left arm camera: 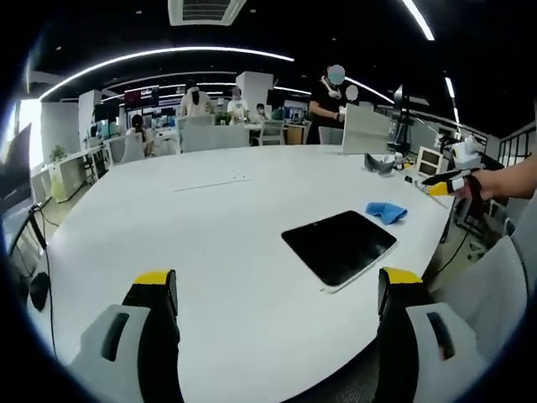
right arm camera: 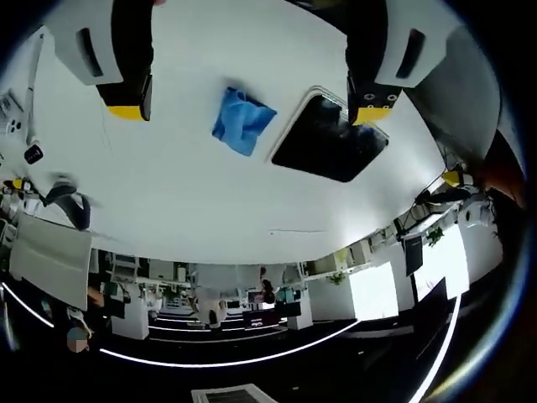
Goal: Wipe the mirror surface with the cleaning cloth until all visible marks leave the cleaned area.
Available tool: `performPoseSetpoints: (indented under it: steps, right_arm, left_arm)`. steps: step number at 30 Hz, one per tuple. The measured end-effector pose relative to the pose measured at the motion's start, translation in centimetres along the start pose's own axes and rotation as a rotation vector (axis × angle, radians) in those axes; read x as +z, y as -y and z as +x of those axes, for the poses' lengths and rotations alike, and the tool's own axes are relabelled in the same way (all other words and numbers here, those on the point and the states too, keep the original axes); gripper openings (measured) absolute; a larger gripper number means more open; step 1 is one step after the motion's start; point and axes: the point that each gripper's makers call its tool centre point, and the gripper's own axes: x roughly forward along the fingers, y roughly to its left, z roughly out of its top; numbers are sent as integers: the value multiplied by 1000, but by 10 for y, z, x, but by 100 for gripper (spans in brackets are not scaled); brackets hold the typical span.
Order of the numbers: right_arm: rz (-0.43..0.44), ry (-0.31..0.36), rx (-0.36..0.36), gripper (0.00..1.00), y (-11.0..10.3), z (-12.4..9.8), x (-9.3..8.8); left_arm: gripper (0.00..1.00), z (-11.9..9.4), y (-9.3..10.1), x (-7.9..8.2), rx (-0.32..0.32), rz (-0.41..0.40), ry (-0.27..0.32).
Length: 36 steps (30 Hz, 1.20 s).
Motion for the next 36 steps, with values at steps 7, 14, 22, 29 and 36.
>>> performPoseSetpoints:
  steps: [7,14,22,29,36]
  right_arm:
    - [-100,-54,1,80,-12,44,14]
    - [-48,-187,-104,46,8,100,-34]
    - [-37,-279,-150,18,24,111,-57]
    - [-4,-324,-194,3,25,115,-63]
    - [83,-327,-186,1,18,113,-55]
  left_arm:
    - [99,1,8,0,-40,-2,5]
    - [96,0,9,-3,-31,33,-7]
    - [94,0,5,-2,-20,47,1]
    - [93,1,5,-4,-19,54,-12]
    - [92,0,6,-3,-20,59,-10]
